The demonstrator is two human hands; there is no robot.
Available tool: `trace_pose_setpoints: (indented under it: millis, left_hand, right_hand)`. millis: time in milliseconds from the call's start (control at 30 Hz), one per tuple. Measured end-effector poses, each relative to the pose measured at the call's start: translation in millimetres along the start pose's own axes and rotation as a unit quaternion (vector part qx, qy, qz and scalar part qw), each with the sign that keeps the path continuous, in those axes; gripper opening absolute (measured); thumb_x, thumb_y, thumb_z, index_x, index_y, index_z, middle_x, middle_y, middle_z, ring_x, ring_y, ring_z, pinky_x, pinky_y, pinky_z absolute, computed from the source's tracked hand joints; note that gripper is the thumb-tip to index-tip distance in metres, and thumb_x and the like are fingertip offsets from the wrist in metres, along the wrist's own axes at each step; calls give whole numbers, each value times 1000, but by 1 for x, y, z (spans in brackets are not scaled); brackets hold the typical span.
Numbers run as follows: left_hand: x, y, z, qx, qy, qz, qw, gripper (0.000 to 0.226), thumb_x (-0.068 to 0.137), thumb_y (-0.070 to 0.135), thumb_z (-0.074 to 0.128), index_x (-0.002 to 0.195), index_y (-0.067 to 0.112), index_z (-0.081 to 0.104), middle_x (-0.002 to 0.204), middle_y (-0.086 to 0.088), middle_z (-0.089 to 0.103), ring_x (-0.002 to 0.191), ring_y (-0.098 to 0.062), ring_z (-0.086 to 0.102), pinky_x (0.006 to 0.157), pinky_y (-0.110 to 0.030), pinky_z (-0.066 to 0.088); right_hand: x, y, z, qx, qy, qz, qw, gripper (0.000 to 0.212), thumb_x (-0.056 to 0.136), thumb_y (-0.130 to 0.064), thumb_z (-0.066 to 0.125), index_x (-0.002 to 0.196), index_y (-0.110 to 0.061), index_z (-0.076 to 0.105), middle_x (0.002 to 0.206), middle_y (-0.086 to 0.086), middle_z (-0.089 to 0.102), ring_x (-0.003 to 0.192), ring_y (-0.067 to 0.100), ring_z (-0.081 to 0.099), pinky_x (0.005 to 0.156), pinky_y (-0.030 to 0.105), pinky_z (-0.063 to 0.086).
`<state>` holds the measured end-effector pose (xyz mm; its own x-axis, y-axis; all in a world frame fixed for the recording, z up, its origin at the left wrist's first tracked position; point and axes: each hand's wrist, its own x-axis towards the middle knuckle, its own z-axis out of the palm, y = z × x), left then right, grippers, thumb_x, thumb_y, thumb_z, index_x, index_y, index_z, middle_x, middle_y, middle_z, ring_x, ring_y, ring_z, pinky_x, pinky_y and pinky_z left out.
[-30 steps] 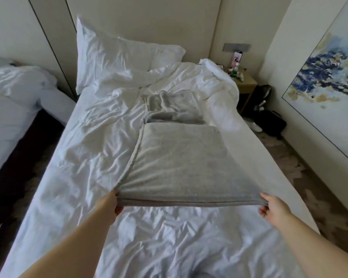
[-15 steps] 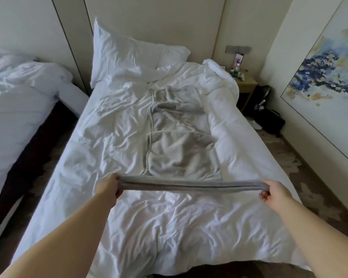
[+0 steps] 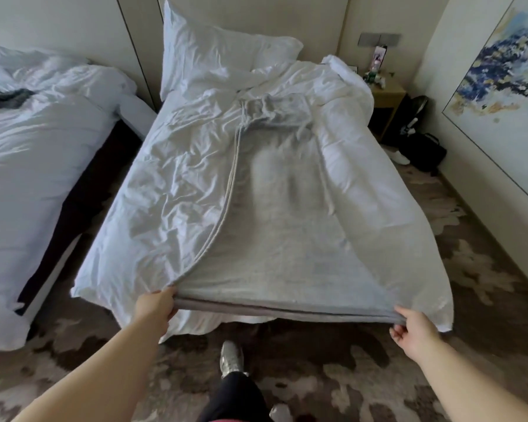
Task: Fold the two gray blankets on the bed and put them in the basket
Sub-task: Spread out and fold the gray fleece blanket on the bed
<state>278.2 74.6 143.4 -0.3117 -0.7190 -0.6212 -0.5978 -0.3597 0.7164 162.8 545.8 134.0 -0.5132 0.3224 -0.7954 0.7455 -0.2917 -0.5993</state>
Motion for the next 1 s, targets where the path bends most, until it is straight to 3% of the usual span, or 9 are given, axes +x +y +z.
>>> trace_pose_setpoints:
  millis: [67,200,433,667,733,900,1000]
  left_hand:
    - [-14,-18,-12,32,18,8,999,21,85,21,67,77,3,62,61,-10,55,49,-23,51,50,-26,45]
    - [-37,-40,-24,64,31,41,997,26,85,17,67,62,7,62,58,-9,56,50,-23,53,56,-28,49]
    - [-63,-57,-45,60,22,68,996,20,83,17,64,64,10,64,60,-11,58,54,-24,56,78,-41,57]
    - [-79,-107,-80,73,19,53,996,16,80,12,66,64,12,65,62,-11,57,57,-25,56,69,-40,55]
    - [-83,-122,-89,76,14,47,996,14,79,11,66,65,13,66,61,-12,59,57,-26,57,65,-38,53]
    - [-91,-146,-106,27,-12,7,1000,8,77,0,63,77,4,70,71,-13,62,68,-28,60,79,-48,54]
    - [-101,-139,-105,-23,-18,-1,1000,6,78,3,65,79,7,69,66,-11,60,58,-25,56,66,-37,54]
  right_hand:
    - [-6,20,-17,-2,7,8,1000,19,90,-14,62,106,-14,53,76,4,41,60,15,38,59,29,42]
    - [-22,48,-38,3,-7,5,1000,14,90,-18,64,98,-14,54,76,4,44,60,14,40,58,29,42]
    - [-44,60,-68,-8,-8,-32,999,13,88,-18,67,85,-13,56,69,3,45,56,13,41,56,29,44]
    - [-68,99,-105,-45,17,-34,998,15,92,-21,63,100,-11,55,71,3,44,57,12,40,56,28,44]
    - [-76,108,-115,-51,25,-28,998,13,92,-20,63,95,-10,56,71,4,44,57,12,40,56,29,44]
    - [-87,120,-129,-60,40,-23,997,15,91,-19,64,82,-12,53,70,5,43,58,14,40,56,29,45]
    - [-88,115,-126,-30,34,-24,999,13,92,-18,61,86,-11,54,69,4,40,57,12,38,57,28,43]
